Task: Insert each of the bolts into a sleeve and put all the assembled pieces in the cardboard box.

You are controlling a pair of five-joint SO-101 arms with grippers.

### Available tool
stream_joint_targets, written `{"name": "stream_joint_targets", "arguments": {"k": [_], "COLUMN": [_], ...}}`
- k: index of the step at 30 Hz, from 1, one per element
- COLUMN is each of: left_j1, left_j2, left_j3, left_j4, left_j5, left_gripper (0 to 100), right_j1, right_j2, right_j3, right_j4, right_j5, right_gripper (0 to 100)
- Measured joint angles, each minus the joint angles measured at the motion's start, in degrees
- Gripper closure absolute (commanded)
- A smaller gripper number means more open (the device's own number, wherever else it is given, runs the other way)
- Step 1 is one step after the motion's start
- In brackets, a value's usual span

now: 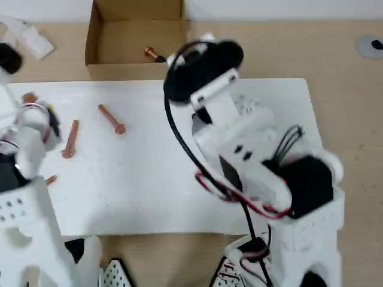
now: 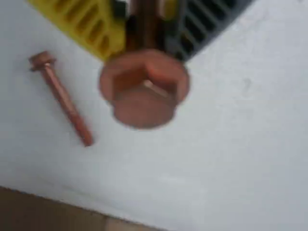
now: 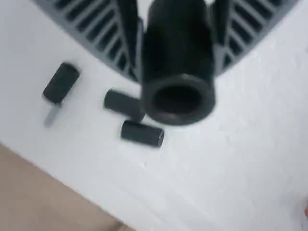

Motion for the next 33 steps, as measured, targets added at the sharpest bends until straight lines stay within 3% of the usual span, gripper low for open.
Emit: {"name": "stream_joint_targets", "arguments": {"k": [5, 11, 16, 24, 33], "left_j1": [7.6, 8.7, 10.6, 19.2, 22.3], "left_j2": [-6.0, -7.6, -7.7, -7.7, -17.9], "left_j3": [0.0, 4.6, 12.1, 25.0, 29.5], "left_j4": [-5.1, -12.6, -20.1, -35.9, -37.6], "left_j5": [0.0, 3.8, 5.7, 5.7, 9.0], "left_gripper": [99, 99, 100, 100, 100], "right_j1": [0.0, 0.0, -0.3, -11.3, -12.7], "right_j2": [-16.7, -40.4, -50.6, -47.2, -39.6], "right_j3": [24.4, 56.1, 74.7, 84.5, 84.9], "right_j4": [-15.8, -38.9, -55.6, -67.4, -73.7], "right_j5": [0.0, 0.0, -5.1, -6.2, -6.2], "right_gripper": [98.9, 98.9, 98.9, 98.9, 98.9]}}
